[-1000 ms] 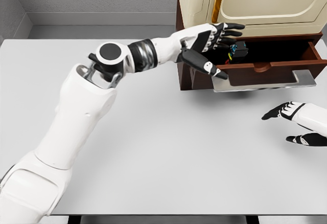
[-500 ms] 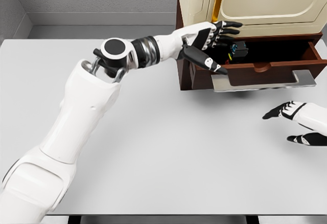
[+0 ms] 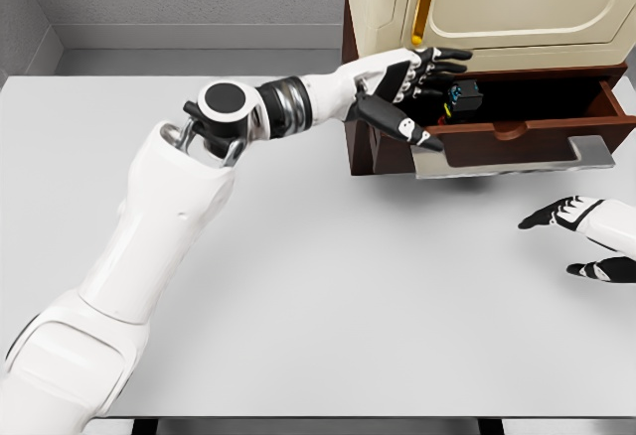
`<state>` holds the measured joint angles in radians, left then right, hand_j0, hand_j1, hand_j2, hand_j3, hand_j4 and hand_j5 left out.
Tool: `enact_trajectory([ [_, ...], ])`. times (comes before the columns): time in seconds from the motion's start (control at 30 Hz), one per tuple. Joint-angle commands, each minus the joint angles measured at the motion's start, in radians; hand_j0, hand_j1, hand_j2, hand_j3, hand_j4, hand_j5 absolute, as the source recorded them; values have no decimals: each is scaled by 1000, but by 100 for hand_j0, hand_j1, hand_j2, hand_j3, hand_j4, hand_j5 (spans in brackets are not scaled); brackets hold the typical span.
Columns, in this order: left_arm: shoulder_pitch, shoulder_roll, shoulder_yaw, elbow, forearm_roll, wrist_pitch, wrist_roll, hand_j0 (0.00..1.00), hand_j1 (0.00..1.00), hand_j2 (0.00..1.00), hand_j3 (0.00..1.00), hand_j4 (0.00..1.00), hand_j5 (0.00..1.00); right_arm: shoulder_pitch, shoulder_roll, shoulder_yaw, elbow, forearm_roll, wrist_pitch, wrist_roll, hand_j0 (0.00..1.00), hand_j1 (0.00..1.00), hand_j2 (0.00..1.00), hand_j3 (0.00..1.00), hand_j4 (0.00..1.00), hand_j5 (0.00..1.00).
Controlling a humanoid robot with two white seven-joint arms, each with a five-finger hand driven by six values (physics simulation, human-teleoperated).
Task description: Put the switch into the drawer with left arm, and close the drawer with right arm
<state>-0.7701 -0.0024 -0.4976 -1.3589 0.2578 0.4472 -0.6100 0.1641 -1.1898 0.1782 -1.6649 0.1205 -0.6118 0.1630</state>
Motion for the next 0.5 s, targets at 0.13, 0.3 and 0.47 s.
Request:
enact_trajectory([
  [0.13,0,2,-12,-23,-77,4,-1,100,100,100,100,100,100,2,-5,0,2,-5,1,0,83,83,83,83,83,83],
  [0.3,-2,2,-44,-23,-75,1,-1,100,100,100,100,100,100,0,-5,0,2,-5,1,0,83,83,83,83,83,83],
  [0.47,-8,2,-58,-22,-77,-2,-1,100,100,100,100,100,100,0,-5,0,10,-7,1,0,84,84,84,84,84,84],
])
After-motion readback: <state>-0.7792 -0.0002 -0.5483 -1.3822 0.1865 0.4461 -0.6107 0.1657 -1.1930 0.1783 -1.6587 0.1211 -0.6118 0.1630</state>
